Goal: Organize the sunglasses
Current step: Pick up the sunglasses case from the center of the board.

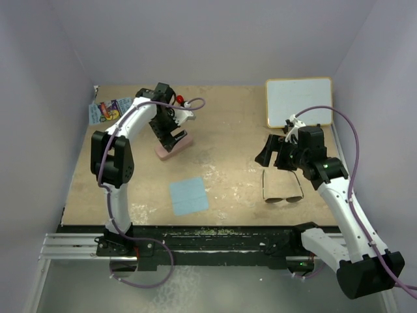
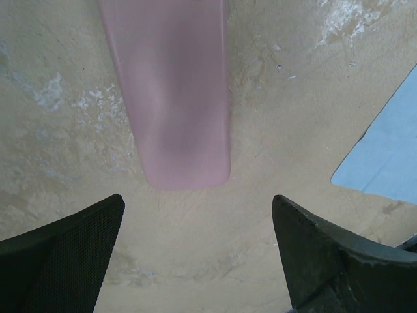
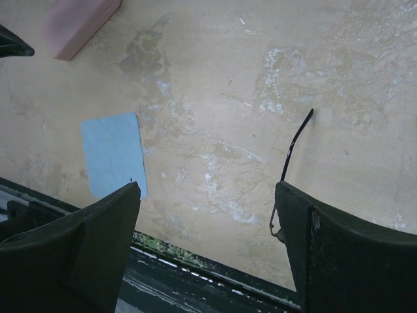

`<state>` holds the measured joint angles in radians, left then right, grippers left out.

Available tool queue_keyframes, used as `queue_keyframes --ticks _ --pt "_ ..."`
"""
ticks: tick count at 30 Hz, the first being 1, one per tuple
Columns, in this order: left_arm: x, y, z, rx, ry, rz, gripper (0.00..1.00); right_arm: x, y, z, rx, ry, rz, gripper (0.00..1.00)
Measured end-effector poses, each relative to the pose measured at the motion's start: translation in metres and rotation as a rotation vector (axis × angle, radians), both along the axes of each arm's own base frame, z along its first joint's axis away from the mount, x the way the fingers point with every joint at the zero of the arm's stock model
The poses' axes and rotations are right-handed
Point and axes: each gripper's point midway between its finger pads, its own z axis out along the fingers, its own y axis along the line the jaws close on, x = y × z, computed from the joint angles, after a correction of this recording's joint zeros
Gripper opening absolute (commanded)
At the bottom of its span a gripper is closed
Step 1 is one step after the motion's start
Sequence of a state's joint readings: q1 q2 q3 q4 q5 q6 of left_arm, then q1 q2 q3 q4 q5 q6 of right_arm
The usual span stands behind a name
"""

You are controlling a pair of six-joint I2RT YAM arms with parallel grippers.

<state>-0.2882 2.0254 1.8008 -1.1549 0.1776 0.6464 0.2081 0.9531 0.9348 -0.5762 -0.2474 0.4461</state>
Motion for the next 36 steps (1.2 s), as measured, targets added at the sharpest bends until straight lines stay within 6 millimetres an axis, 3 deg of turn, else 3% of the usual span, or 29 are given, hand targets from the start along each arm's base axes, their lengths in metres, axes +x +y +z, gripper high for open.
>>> queue_keyframes --ticks 18,27,36 --pt "-0.010 0.008 -0.051 0.063 0.050 -0.056 0.98 0.001 0.007 0.001 0.036 -0.003 0.019 0.89" --pt "0.012 0.006 -0.047 0.059 -0.048 -0.049 0.98 0.001 0.007 0.002 0.038 -0.005 0.018 0.89" --pt "0.015 0.007 -0.047 0.064 -0.060 -0.047 0.98 0.004 0.008 0.001 0.038 -0.005 0.018 0.89"
